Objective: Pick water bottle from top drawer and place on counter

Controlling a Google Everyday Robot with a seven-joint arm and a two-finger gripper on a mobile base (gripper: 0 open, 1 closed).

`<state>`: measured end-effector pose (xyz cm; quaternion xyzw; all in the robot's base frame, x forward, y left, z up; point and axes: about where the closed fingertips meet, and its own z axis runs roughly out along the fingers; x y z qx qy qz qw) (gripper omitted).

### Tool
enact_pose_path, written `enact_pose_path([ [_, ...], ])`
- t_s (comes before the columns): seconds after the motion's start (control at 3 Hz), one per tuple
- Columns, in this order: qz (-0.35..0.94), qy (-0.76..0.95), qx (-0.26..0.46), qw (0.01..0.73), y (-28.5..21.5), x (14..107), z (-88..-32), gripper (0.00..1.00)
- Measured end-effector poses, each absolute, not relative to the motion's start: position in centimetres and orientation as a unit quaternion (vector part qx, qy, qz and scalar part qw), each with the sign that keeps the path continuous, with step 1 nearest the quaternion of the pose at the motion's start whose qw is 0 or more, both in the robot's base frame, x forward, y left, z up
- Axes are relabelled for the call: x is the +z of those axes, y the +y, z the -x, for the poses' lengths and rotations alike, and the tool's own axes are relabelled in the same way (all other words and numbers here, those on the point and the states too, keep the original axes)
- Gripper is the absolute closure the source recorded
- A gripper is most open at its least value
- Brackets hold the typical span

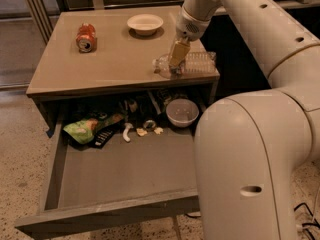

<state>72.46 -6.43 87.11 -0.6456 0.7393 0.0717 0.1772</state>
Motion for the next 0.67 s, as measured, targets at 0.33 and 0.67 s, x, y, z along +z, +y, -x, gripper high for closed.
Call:
enact_pose_path([
  [0.33,0.646,0.739,0.072,0.177,-6.43,87.11,-72.47,0.19],
  [0.67,0.646,0.739,0.072,0.177,-6.42,87.10,-72.47,0.00],
])
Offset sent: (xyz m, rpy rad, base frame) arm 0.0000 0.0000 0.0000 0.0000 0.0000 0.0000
